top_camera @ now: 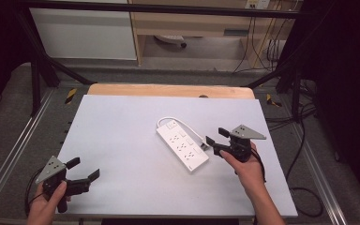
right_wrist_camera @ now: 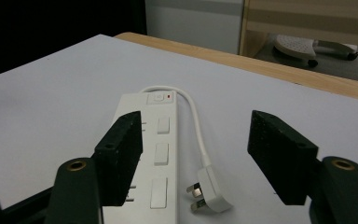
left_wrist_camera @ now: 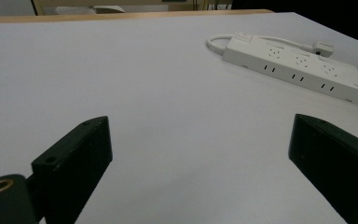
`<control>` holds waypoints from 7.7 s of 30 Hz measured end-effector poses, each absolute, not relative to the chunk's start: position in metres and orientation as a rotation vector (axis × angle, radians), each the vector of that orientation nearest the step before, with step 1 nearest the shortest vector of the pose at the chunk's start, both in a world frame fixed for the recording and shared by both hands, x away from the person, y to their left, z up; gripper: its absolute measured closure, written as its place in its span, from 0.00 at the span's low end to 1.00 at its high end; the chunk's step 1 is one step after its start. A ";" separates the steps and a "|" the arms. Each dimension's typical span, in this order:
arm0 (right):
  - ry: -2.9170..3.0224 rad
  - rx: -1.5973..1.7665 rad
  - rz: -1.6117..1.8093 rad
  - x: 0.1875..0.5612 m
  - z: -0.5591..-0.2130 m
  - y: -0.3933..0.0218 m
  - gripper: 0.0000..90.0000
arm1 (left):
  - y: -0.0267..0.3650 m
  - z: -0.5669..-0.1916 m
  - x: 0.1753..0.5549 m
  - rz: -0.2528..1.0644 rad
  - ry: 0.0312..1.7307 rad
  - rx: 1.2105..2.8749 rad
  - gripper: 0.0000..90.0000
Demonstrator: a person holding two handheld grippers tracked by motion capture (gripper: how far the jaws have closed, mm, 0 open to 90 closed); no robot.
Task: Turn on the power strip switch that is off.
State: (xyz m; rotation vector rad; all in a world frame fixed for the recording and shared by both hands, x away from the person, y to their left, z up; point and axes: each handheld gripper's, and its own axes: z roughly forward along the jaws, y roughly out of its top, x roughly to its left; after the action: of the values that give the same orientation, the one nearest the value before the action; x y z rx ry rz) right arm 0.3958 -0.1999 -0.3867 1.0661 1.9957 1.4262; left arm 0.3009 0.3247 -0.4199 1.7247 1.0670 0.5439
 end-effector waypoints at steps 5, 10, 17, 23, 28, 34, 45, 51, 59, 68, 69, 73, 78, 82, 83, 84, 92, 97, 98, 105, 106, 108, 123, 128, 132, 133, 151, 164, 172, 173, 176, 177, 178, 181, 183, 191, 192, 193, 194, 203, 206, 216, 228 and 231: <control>1.995 1.065 1.431 0.398 -0.389 -0.195 0.49 | 0.325 -0.420 0.301 0.542 1.068 1.722 0.07; 1.995 1.061 1.431 0.400 -0.390 -0.192 0.53 | 0.325 -0.420 0.301 0.541 1.068 1.722 0.07; 1.998 1.051 1.427 0.404 -0.394 -0.186 0.62 | 0.325 -0.420 0.301 0.541 1.068 1.721 0.07; 2.008 1.040 1.427 0.406 -0.398 -0.182 0.68 | 0.325 -0.420 0.301 0.542 1.065 1.723 0.07; 2.011 1.034 1.428 0.406 -0.401 -0.178 0.71 | 0.325 -0.420 0.301 0.541 1.064 1.724 0.07; 2.025 1.028 1.421 0.407 -0.406 -0.174 0.73 | 0.325 -0.420 0.301 0.543 1.064 1.725 0.07; 2.025 1.019 1.422 0.409 -0.414 -0.168 0.82 | 0.325 -0.420 0.301 0.544 1.064 1.724 0.07; 2.031 1.019 1.424 0.408 -0.418 -0.164 0.85 | 0.325 -0.420 0.300 0.543 1.064 1.723 0.07; 2.043 1.012 1.427 0.408 -0.424 -0.159 0.89 | 0.325 -0.420 0.300 0.544 1.065 1.723 0.07; 2.058 0.991 1.422 0.408 -0.427 -0.157 0.95 | 0.325 -0.420 0.300 0.544 1.064 1.723 0.07; 2.061 0.987 1.422 0.408 -0.427 -0.156 0.96 | 0.325 -0.420 0.300 0.544 1.064 1.722 0.07; 2.066 0.980 1.422 0.408 -0.429 -0.154 0.97 | 0.325 -0.420 0.300 0.544 1.064 1.723 0.07; 2.069 0.974 1.419 0.409 -0.430 -0.154 0.98 | 0.325 -0.420 0.300 0.544 1.063 1.723 0.07; 2.067 0.975 1.412 0.410 -0.432 -0.154 0.99 | 0.325 -0.420 0.300 0.544 1.063 1.723 0.07; 2.068 0.979 1.412 0.410 -0.432 -0.154 0.99 | 0.325 -0.420 0.300 0.544 1.063 1.723 0.07; 2.069 0.975 1.409 0.410 -0.433 -0.154 1.00 | 0.325 -0.420 0.300 0.544 1.063 1.723 0.07; 2.079 0.979 1.399 0.412 -0.437 -0.152 1.00 | 0.324 -0.420 0.300 0.544 1.062 1.724 0.07; 2.081 0.980 1.392 0.413 -0.438 -0.152 1.00 | 0.325 -0.420 0.300 0.543 1.061 1.726 0.07; 2.080 0.982 1.391 0.414 -0.439 -0.152 1.00 | 0.325 -0.420 0.300 0.543 1.061 1.726 0.07; 2.085 0.983 1.383 0.415 -0.442 -0.152 1.00 | 0.324 -0.420 0.301 0.543 1.062 1.728 0.07; 2.086 0.984 1.381 0.415 -0.442 -0.152 1.00 | 0.324 -0.420 0.301 0.543 1.061 1.728 0.07; 2.087 0.986 1.382 0.416 -0.443 -0.152 1.00 | 0.324 -0.420 0.301 0.543 1.061 1.729 0.07; 2.111 1.002 1.359 0.415 -0.452 -0.153 1.00 | 0.324 -0.420 0.301 0.544 1.059 1.732 0.07; 2.112 1.004 1.359 0.415 -0.453 -0.153 1.00 | 0.324 -0.420 0.301 0.542 1.059 1.733 0.07; 2.119 1.005 1.353 0.414 -0.454 -0.153 1.00 | 0.324 -0.420 0.300 0.542 1.059 1.734 0.07; 2.120 1.004 1.353 0.414 -0.454 -0.153 1.00 | 0.324 -0.420 0.301 0.542 1.060 1.732 0.07; 2.129 1.005 1.346 0.412 -0.457 -0.153 1.00 | 0.324 -0.420 0.300 0.541 1.057 1.734 0.07; 2.132 1.006 1.349 0.412 -0.458 -0.153 1.00 | 0.323 -0.420 0.300 0.542 1.057 1.735 0.07; 2.136 1.011 1.353 0.413 -0.458 -0.154 1.00 | 0.323 -0.420 0.301 0.544 1.056 1.737 0.07; 2.136 1.009 1.353 0.413 -0.458 -0.154 1.00 | 0.323 -0.420 0.301 0.542 1.056 1.736 0.07; 2.136 1.013 1.354 0.413 -0.458 -0.154 1.00 | 0.323 -0.420 0.301 0.542 1.056 1.736 0.07; 2.136 1.012 1.354 0.413 -0.458 -0.154 1.00 | 0.323 -0.420 0.301 0.544 1.056 1.737 0.07; 2.137 1.014 1.354 0.413 -0.458 -0.154 1.00 | 0.323 -0.420 0.301 0.542 1.056 1.736 0.07; 2.137 1.013 1.355 0.414 -0.458 -0.154 1.00 | 0.323 -0.420 0.301 0.543 1.057 1.738 0.07; 2.138 1.014 1.356 0.414 -0.458 -0.154 1.00 | 0.323 -0.420 0.301 0.543 1.056 1.736 0.07; 2.141 1.015 1.354 0.414 -0.458 -0.154 1.00 | 0.323 -0.420 0.301 0.543 1.054 1.739 0.07; 2.142 1.014 1.354 0.414 -0.458 -0.154 1.00 | 0.323 -0.420 0.301 0.544 1.054 1.740 0.07; 2.142 1.015 1.354 0.414 -0.458 -0.154 1.00 | 0.323 -0.420 0.301 0.544 1.055 1.738 0.07; 2.143 1.017 1.355 0.414 -0.458 -0.154 1.00 | 0.323 -0.420 0.301 0.543 1.056 1.739 0.07; 2.154 1.026 1.339 0.415 -0.458 -0.153 1.00 | 0.323 -0.420 0.301 0.544 1.057 1.740 0.07; 2.155 1.030 1.338 0.415 -0.458 -0.153 1.00 | 0.323 -0.420 0.301 0.544 1.056 1.739 0.07; 2.154 1.036 1.337 0.415 -0.458 -0.153 1.00 | 0.323 -0.420 0.301 0.542 1.056 1.740 0.07; 2.157 1.038 1.337 0.416 -0.457 -0.151 1.00 | 0.323 -0.421 0.301 0.541 1.057 1.740 0.07; 2.157 1.036 1.333 0.417 -0.458 -0.151 1.00 | 0.323 -0.421 0.301 0.540 1.059 1.738 0.07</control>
State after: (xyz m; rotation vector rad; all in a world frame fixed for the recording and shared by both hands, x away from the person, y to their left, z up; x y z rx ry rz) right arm 0.4165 -0.1508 -0.4575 1.0361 2.1571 1.3334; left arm 0.3009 0.3234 -0.4207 1.7383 1.0586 0.5404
